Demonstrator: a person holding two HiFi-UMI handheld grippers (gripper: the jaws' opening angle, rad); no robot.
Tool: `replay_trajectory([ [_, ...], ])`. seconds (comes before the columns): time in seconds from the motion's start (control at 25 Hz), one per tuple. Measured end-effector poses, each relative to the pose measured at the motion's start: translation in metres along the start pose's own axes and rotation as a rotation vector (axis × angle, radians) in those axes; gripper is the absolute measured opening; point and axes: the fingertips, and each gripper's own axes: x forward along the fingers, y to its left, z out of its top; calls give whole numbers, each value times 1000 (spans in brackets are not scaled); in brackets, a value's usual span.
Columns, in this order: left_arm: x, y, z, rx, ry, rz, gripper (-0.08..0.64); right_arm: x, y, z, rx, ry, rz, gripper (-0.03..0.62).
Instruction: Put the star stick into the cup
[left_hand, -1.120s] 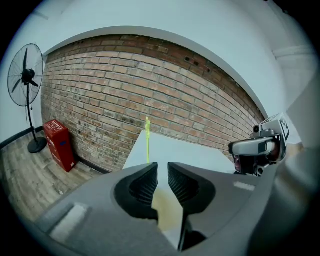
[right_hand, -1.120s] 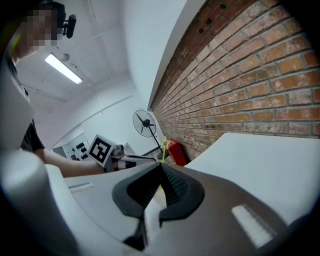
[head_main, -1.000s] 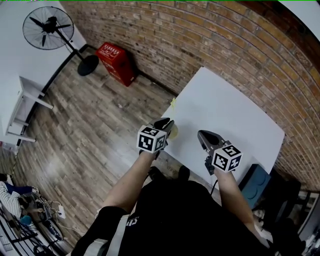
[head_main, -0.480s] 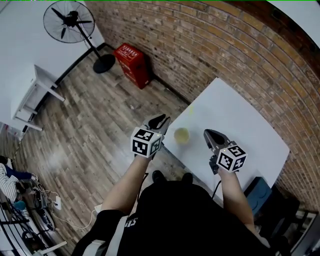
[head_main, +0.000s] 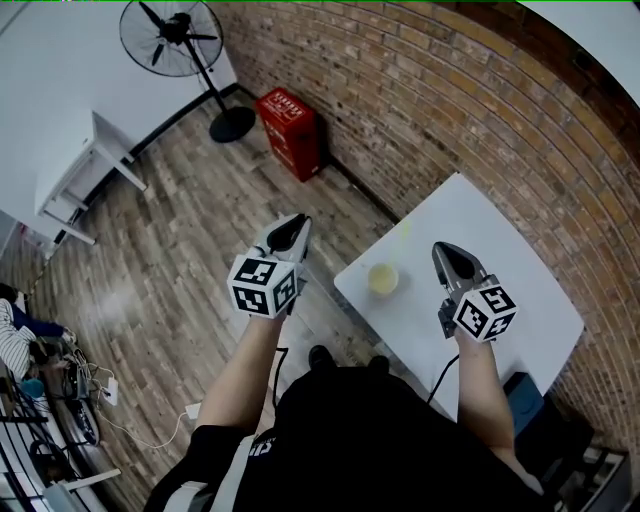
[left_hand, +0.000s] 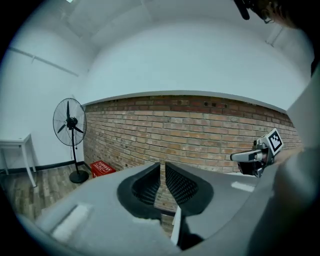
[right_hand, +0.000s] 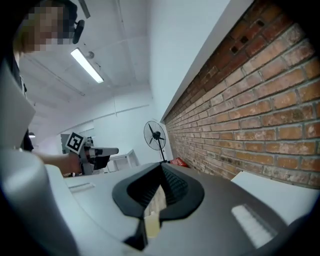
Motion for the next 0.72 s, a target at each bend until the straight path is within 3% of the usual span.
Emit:
replay_trajectory([
  [0.28, -20, 22, 30, 28, -81, 67, 5, -16, 10, 47, -70, -187, -25, -2],
  [0.72, 2, 13, 15, -4, -54, 8, 5, -26, -9, 34, -38, -162, -99, -2],
])
